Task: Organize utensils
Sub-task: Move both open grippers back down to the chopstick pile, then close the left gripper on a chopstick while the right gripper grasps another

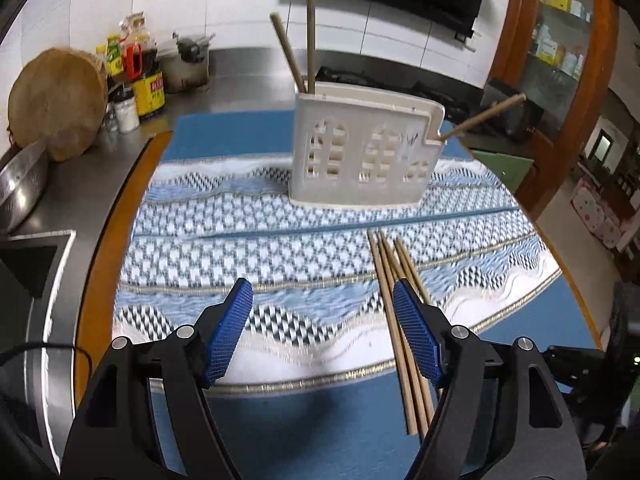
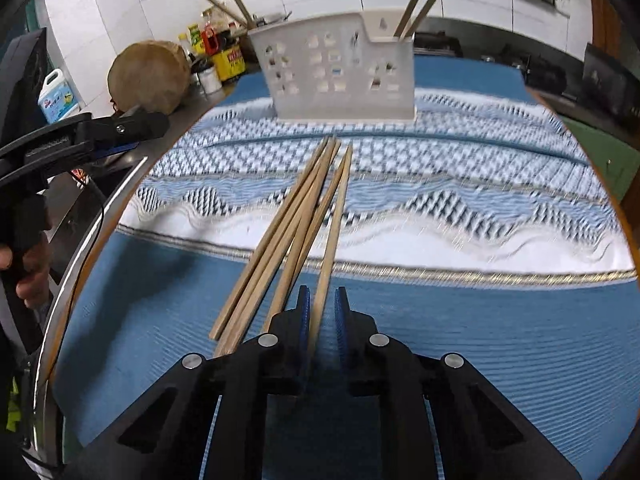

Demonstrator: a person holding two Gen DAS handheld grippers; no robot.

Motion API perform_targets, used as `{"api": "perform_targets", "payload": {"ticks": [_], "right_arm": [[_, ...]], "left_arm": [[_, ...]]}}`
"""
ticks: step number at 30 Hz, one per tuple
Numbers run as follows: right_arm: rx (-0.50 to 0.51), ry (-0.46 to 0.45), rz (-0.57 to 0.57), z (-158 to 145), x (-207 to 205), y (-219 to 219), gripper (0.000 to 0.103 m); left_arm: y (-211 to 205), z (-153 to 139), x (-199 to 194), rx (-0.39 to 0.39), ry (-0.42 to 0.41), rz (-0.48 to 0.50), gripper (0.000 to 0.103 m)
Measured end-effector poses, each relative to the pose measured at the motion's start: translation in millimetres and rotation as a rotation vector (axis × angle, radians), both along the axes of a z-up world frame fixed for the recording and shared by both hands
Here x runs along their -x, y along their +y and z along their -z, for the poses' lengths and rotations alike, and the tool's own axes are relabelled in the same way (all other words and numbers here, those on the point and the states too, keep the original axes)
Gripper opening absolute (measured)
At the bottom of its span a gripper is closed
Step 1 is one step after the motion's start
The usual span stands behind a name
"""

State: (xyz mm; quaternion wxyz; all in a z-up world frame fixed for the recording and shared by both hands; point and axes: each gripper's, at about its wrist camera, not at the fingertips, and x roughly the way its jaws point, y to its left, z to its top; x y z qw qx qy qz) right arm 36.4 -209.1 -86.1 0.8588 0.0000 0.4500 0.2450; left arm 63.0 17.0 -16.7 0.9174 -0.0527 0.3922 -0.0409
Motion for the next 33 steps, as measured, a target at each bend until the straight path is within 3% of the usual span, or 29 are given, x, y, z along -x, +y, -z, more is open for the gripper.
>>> {"api": "perform_targets", "payload": {"ticks": [10, 22, 33], "right_arm": [[0.002, 0.063, 0.012, 19, -1, 8, 0.008], [0.067, 0.024, -0.006, 21, 1, 16, 0.008], [0.082, 0.012, 0.048, 19, 2, -10, 0.007]], "left_arm": [[-13, 32, 13, 0.009, 0.092, 0.038, 0.073], [-48, 75, 16, -0.013, 0.22, 0.09, 0.071], [-56, 89, 8, -0.047, 0.258, 0.084, 0.067]]}}
